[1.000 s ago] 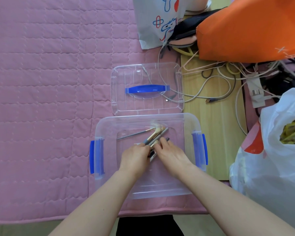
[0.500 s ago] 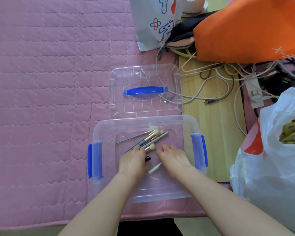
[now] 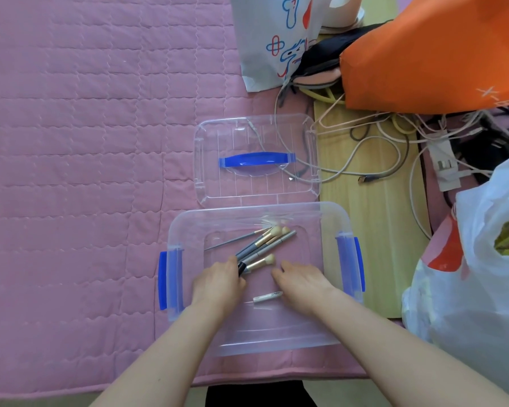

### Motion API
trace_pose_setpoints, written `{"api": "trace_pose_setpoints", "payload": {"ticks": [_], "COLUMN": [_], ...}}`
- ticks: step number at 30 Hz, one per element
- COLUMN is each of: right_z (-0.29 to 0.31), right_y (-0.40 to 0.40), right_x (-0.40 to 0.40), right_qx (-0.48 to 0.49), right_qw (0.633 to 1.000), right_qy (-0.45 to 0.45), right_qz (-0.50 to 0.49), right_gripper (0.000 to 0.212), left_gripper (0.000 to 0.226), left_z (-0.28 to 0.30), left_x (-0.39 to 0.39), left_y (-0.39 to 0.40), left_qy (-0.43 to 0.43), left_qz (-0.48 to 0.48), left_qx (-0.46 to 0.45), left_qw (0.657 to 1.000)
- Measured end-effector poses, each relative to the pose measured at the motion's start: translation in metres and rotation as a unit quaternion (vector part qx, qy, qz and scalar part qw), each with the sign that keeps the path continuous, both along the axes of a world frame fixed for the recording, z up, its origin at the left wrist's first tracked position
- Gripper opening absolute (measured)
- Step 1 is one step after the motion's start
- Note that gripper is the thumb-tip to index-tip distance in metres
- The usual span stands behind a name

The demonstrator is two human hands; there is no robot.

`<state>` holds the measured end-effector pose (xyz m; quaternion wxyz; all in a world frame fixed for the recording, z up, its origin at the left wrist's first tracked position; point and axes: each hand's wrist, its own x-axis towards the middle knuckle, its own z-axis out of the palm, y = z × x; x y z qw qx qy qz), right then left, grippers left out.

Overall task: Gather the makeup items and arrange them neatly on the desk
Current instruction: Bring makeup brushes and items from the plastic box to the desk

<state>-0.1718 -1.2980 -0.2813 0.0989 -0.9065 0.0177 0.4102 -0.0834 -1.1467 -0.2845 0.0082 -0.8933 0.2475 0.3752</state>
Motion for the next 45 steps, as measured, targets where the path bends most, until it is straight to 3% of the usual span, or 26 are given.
{"api": "trace_pose_setpoints", "payload": {"ticks": [7, 16, 20, 33, 40, 45], "right_z": [-0.001, 0.016, 0.005, -0.009, 0.003, 0.032], "right_y": [0.004, -0.009, -0.011, -0.005, -0.009, -0.012], "right_x": [0.007, 0.035, 0.046, 0.045, 0.045, 0.041], "right_qx": [-0.010, -0.078, -0.044, -0.032, -0.054, -0.023], "right_qw": [0.999, 0.982, 0.992, 0.989, 0.996, 0.997], "right_qy": [-0.004, -0.172, -0.115, -0.103, -0.069, -0.051], "right_qz": [0.039, 0.018, 0.033, 0.097, 0.022, -0.046], "right_gripper": [0.037, 0.026, 0.032, 0.030, 0.031, 0.036], "left_gripper": [0.015, 0.011, 0.013, 0.017, 0.025, 0.018], "left_z": [-0.003, -0.001, -0.003, -0.004, 0.014, 0.042], "left_x": [0.000, 0.007, 0.006, 0.000, -0.002, -0.004], "left_y": [0.004, 0.003, 0.003, 0.001, 0.001, 0.003], "left_qy": [-0.006, 0.006, 0.013, 0.025, 0.033, 0.044], "left_qz": [-0.005, 0.055, 0.071, 0.104, 0.144, 0.233], "left_qx": [-0.005, -0.054, -0.059, -0.034, -0.044, -0.082], "left_qw": [1.000, 0.997, 0.996, 0.994, 0.988, 0.968]}}
